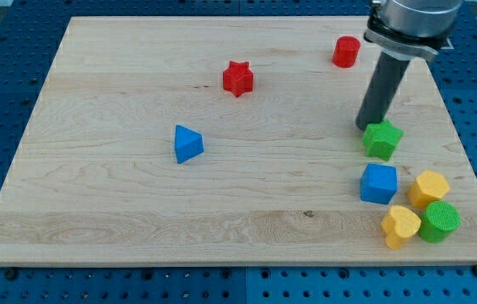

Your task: Push the blue triangle below the red star

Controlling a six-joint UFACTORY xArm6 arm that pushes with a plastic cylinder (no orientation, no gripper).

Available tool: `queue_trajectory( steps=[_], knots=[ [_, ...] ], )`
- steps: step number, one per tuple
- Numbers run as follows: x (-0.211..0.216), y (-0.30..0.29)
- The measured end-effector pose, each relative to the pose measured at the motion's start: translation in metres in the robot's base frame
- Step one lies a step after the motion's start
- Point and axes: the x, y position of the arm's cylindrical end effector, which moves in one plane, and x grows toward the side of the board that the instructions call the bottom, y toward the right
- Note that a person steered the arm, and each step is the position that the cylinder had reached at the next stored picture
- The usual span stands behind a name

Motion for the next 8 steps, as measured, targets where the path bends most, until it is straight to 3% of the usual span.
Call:
queue_trajectory(
  steps=[3, 5, 6, 8],
  knots=[
    [0.027, 0.036],
    [-0.014, -0.010],
    [-0.028, -0.077],
    [-0.029, -0.121]
  ],
)
